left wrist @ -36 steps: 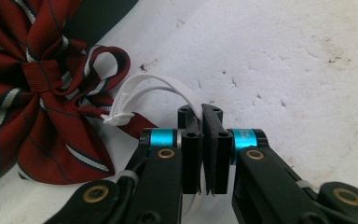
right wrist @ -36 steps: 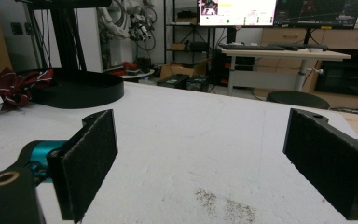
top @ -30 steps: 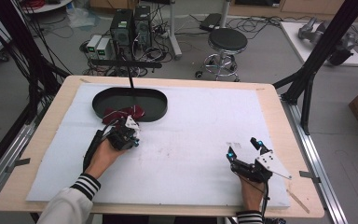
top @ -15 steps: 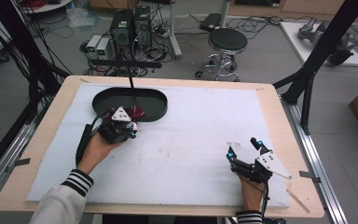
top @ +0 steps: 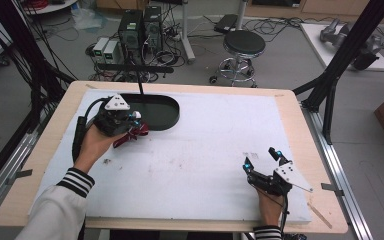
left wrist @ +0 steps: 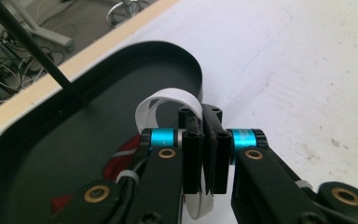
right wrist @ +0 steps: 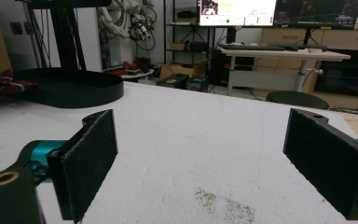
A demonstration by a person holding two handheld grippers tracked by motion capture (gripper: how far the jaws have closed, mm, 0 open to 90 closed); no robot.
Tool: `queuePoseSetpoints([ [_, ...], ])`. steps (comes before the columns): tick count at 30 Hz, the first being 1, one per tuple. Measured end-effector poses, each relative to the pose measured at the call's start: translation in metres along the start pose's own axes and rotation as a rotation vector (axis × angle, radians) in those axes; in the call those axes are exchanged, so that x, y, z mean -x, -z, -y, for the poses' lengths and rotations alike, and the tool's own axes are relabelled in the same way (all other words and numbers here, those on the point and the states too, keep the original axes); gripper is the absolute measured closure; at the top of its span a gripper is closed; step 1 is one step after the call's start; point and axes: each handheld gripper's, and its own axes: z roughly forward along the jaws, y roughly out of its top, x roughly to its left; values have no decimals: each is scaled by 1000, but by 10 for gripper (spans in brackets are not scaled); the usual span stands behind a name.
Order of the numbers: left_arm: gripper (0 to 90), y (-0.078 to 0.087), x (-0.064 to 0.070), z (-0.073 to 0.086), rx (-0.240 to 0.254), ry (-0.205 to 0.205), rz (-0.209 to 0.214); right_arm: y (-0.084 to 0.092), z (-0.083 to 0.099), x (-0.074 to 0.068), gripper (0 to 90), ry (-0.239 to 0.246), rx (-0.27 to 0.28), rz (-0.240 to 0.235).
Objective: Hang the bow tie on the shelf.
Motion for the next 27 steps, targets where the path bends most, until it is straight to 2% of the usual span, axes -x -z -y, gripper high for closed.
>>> queuePoseSetpoints([
  [12,866,18,-17,-32,66,-22,-44,0,0,0,89,1,2,1],
  [20,866,29,-31,-52,118,-7,-69,0,0,0,89,0,2,1],
  [27,866,35,-44,-63,151,7,-94,0,0,0,89,1,0,0],
])
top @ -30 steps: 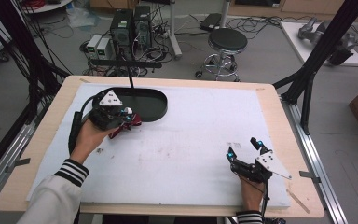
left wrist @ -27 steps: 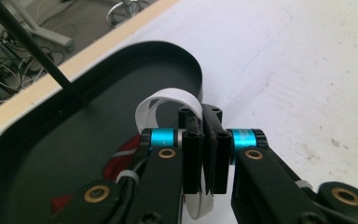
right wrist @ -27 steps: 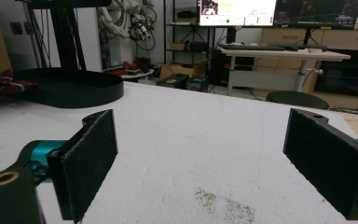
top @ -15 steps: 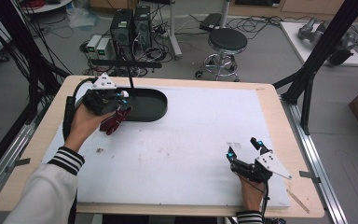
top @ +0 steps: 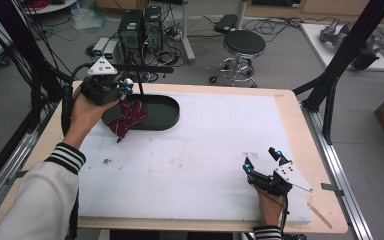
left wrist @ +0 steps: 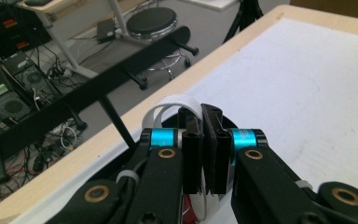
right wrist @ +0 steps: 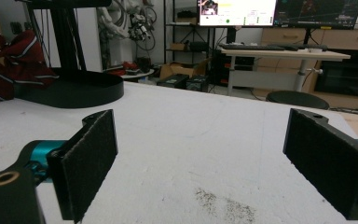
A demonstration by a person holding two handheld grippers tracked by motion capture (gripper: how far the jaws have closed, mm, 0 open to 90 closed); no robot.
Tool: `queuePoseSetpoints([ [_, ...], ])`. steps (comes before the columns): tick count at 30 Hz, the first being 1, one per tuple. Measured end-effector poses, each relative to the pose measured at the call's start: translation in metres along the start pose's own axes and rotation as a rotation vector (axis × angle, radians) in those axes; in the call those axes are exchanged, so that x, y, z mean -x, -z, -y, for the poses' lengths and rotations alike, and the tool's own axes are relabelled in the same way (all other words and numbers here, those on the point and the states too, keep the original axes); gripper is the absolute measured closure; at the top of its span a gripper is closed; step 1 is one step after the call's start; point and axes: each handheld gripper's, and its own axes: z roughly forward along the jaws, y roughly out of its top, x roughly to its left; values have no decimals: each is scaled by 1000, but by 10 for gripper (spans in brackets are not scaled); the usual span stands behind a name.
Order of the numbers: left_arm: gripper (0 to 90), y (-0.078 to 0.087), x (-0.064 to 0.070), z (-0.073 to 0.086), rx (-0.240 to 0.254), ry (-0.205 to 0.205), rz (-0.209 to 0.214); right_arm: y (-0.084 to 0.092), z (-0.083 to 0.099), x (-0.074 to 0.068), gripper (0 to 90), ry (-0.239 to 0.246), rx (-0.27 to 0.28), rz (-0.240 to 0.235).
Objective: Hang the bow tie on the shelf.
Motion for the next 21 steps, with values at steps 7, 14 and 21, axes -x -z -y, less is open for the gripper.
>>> queuePoseSetpoints([
  [7,866,-4,-17,-8,31,47,-20,0,0,-1,90,1,-2,0],
  [14,866,-7,-29,-16,40,62,-48,0,0,0,89,-1,-2,1],
  [21,866,-14,-38,-30,68,69,-83,0,0,0,89,-4,0,-1],
])
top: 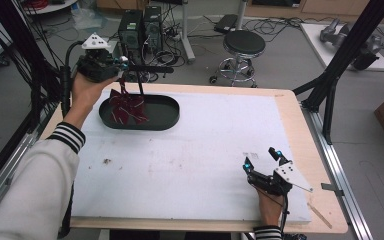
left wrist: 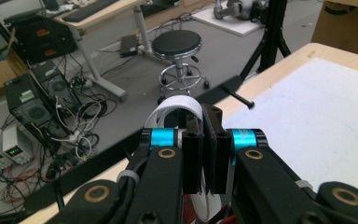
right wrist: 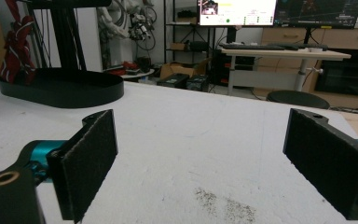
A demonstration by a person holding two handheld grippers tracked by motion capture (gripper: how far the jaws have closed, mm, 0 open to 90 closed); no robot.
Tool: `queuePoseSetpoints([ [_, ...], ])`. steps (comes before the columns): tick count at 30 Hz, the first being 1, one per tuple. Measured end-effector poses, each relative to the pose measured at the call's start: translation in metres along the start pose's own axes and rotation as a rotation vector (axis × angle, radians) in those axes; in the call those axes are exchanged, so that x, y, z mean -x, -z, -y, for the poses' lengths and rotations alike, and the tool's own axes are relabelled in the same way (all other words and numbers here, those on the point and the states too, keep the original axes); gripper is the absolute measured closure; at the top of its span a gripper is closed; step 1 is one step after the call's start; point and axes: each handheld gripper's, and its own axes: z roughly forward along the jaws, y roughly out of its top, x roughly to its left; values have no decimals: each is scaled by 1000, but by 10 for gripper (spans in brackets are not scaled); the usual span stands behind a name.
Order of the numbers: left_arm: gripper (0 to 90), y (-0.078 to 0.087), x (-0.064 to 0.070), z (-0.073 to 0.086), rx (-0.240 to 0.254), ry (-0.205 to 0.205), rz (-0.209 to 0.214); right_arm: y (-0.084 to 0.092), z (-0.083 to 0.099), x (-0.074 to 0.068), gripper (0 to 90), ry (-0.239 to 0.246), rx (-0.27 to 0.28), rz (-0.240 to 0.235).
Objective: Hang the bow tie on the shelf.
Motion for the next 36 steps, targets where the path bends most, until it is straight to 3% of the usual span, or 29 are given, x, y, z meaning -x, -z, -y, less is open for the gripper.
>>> queuePoseSetpoints([
  [10,866,-8,-7,-9,26,15,-55,0,0,0,89,-6,-3,1],
  [15,866,-8,-10,-8,16,9,-57,0,0,0,90,-4,-4,1],
  [25,866,-8,-14,-7,15,19,-102,0,0,0,89,-7,-5,-2],
  [36,867,-19,-16,-9,46,62,-118,0,0,1,89,-9,-5,-1],
])
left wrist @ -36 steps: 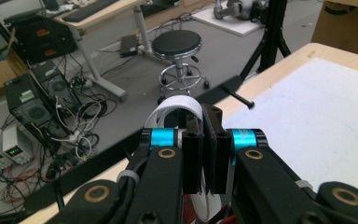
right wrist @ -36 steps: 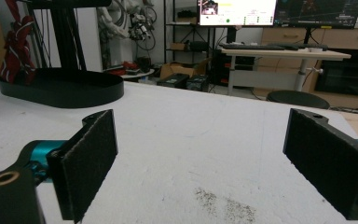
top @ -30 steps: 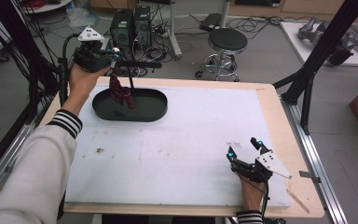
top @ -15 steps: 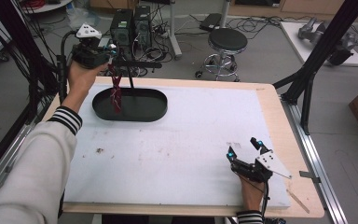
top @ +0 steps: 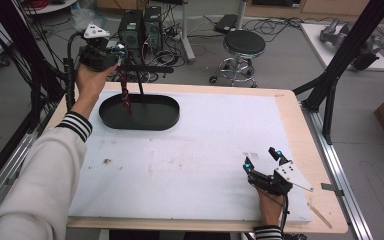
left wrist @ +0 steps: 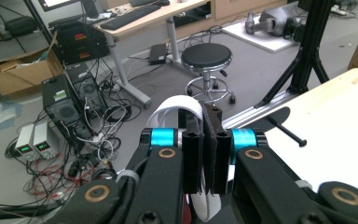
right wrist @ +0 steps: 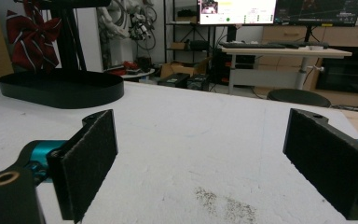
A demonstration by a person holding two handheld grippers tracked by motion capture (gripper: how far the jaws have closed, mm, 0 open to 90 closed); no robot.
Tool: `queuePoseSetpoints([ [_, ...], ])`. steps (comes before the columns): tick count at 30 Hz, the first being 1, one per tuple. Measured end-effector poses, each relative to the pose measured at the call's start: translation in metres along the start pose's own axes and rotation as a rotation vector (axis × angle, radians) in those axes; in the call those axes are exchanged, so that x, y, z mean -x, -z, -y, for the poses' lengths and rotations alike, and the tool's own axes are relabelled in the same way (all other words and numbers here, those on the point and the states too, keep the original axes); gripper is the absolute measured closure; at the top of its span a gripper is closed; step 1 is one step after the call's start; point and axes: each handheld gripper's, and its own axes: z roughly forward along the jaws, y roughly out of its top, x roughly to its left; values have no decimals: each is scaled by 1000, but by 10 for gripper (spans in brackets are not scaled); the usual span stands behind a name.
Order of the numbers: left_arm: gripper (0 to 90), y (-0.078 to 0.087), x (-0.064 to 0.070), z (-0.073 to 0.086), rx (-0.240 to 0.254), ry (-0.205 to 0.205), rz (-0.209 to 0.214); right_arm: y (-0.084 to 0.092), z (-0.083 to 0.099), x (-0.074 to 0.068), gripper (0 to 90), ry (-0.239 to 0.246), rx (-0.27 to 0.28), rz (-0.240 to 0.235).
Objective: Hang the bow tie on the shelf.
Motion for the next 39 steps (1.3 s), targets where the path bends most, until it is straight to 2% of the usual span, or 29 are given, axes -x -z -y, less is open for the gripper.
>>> queuePoseSetpoints([
  [5,866,-8,2,1,15,14,14,0,0,0,89,-1,-1,-1],
  [13,866,-20,2,6,6,33,20,0,0,0,89,-1,0,-1],
  [18,864,-30,-1,13,-23,48,32,0,0,0,89,1,4,0],
  [21,863,-35,2,17,-31,55,60,0,0,0,89,-2,1,-2],
  [25,855,-41,7,24,-64,51,71,0,0,0,89,0,1,-1],
  [32,832,-44,9,31,-128,56,111,0,0,0,89,-2,0,-3],
  [39,818,-41,9,39,-163,53,133,0,0,0,89,3,2,-2],
])
